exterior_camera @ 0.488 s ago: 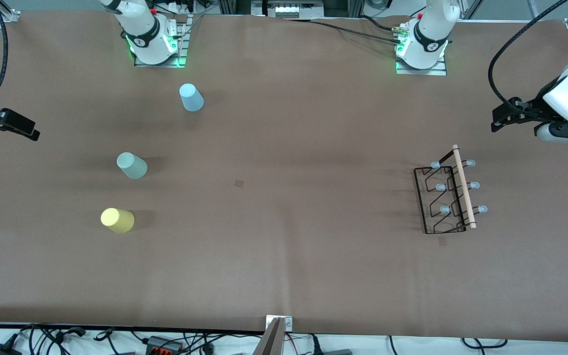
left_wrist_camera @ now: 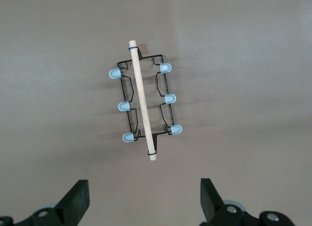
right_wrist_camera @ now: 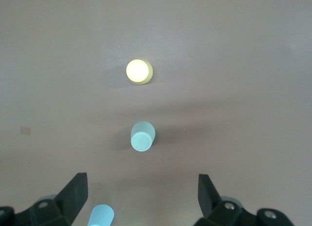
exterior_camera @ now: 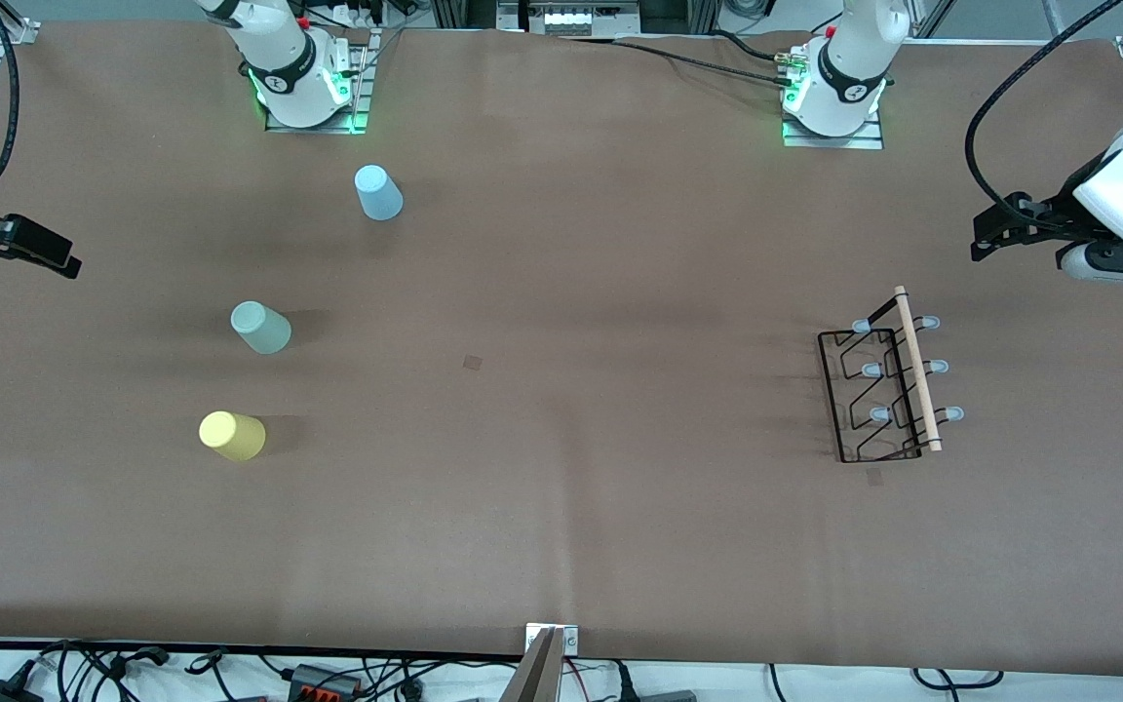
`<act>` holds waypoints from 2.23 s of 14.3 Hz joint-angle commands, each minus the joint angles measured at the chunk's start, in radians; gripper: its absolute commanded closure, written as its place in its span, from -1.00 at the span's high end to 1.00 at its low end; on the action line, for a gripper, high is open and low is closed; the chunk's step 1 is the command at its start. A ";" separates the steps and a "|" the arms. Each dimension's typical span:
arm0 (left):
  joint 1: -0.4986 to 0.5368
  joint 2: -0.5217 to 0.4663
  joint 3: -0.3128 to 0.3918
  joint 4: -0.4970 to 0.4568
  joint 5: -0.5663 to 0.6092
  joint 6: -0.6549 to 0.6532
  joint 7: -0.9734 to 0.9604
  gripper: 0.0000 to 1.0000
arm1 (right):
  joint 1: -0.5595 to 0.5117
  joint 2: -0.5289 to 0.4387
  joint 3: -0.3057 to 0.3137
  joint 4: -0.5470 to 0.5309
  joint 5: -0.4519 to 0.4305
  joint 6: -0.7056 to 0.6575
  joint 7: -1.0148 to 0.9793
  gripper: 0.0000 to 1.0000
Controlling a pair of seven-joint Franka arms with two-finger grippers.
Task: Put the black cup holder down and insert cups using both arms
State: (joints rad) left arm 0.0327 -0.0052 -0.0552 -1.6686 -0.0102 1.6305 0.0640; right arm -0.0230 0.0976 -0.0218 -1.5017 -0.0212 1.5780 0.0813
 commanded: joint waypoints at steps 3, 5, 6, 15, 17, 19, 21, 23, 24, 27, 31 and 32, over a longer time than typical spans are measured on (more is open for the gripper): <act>-0.005 0.022 -0.003 0.030 0.016 -0.026 -0.006 1.00 | 0.005 -0.003 0.003 0.012 -0.008 -0.010 -0.003 1.00; -0.005 0.039 -0.005 0.029 0.016 -0.027 -0.003 1.00 | 0.006 -0.006 0.005 0.012 -0.008 -0.012 0.003 1.00; -0.005 0.054 -0.006 0.032 0.016 -0.038 -0.003 1.00 | 0.006 -0.007 0.006 0.011 -0.006 -0.013 0.005 1.00; -0.002 0.174 0.000 0.095 0.006 -0.095 0.010 1.00 | 0.038 0.051 0.017 -0.003 -0.017 -0.127 -0.003 1.00; -0.005 0.195 0.002 0.093 0.018 -0.089 0.010 1.00 | 0.044 0.059 0.017 -0.024 -0.017 -0.125 0.002 1.00; -0.005 0.250 0.002 0.092 0.019 -0.048 -0.004 1.00 | 0.044 0.027 0.017 -0.118 -0.010 -0.078 0.003 1.00; -0.002 0.274 0.003 0.064 0.019 0.053 -0.006 1.00 | 0.044 -0.068 0.017 -0.284 -0.010 0.046 0.003 1.00; -0.002 0.297 0.003 0.040 0.019 0.095 -0.024 1.00 | 0.043 -0.154 0.017 -0.473 -0.010 0.207 0.003 1.00; -0.001 0.307 0.003 0.015 0.019 0.142 -0.033 1.00 | 0.043 -0.170 0.016 -0.518 -0.010 0.253 0.003 1.00; 0.003 0.306 0.003 -0.118 0.019 0.302 -0.038 1.00 | 0.035 -0.156 0.010 -0.538 -0.011 0.272 0.005 1.00; 0.007 0.306 0.002 -0.181 0.019 0.367 -0.036 0.74 | 0.024 -0.139 0.008 -0.528 -0.005 0.284 0.014 1.00; 0.007 0.309 0.003 -0.198 0.019 0.374 -0.036 0.63 | 0.024 -0.136 0.008 -0.523 -0.005 0.286 0.014 1.00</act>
State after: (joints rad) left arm 0.0366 0.3254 -0.0510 -1.8293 -0.0093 1.9847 0.0417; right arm 0.0070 -0.0325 -0.0188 -2.0195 -0.0215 1.8445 0.0816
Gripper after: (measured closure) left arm 0.132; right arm 0.000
